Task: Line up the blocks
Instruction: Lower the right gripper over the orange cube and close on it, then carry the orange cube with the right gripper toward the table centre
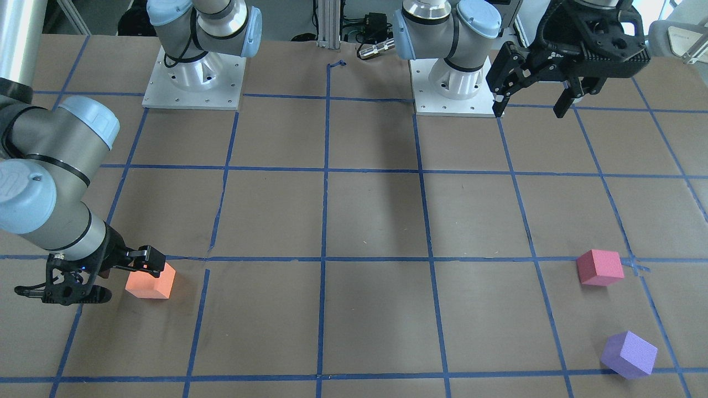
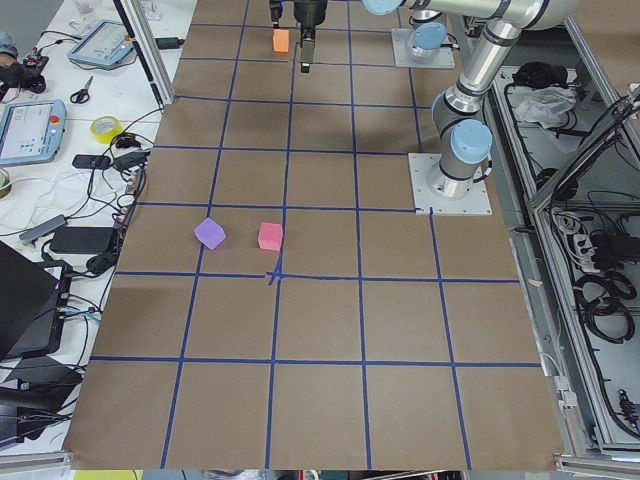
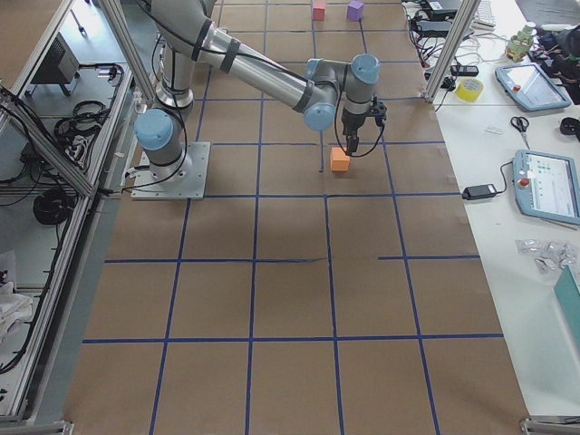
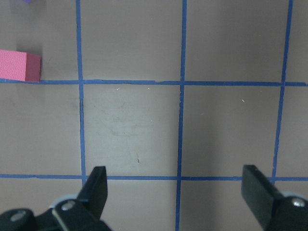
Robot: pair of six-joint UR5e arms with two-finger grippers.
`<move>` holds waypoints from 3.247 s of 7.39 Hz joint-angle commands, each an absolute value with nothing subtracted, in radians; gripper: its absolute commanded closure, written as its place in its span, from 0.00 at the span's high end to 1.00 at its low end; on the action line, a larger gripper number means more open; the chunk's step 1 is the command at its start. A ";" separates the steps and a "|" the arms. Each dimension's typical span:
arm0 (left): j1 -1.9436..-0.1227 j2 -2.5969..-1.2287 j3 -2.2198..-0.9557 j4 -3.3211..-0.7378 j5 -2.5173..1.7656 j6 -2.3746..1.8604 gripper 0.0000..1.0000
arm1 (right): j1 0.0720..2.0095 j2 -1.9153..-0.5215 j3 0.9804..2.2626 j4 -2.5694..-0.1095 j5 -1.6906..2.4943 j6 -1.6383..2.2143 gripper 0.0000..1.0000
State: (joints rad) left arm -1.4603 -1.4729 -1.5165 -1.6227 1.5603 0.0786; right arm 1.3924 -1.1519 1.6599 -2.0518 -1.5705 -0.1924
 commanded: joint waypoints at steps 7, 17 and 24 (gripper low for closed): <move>-1.462 -1.473 -1.523 -1.623 1.557 0.084 1.00 | 1.391 -1.052 1.664 -2.057 -1.572 -0.195 1.00; -1.462 -1.473 -1.523 -1.621 1.557 0.083 1.00 | 1.651 -1.074 1.485 -2.052 -1.557 0.123 0.00; -1.486 -1.483 -1.523 -1.614 1.560 0.078 1.00 | 1.927 -0.801 1.197 -2.056 -1.536 0.439 0.00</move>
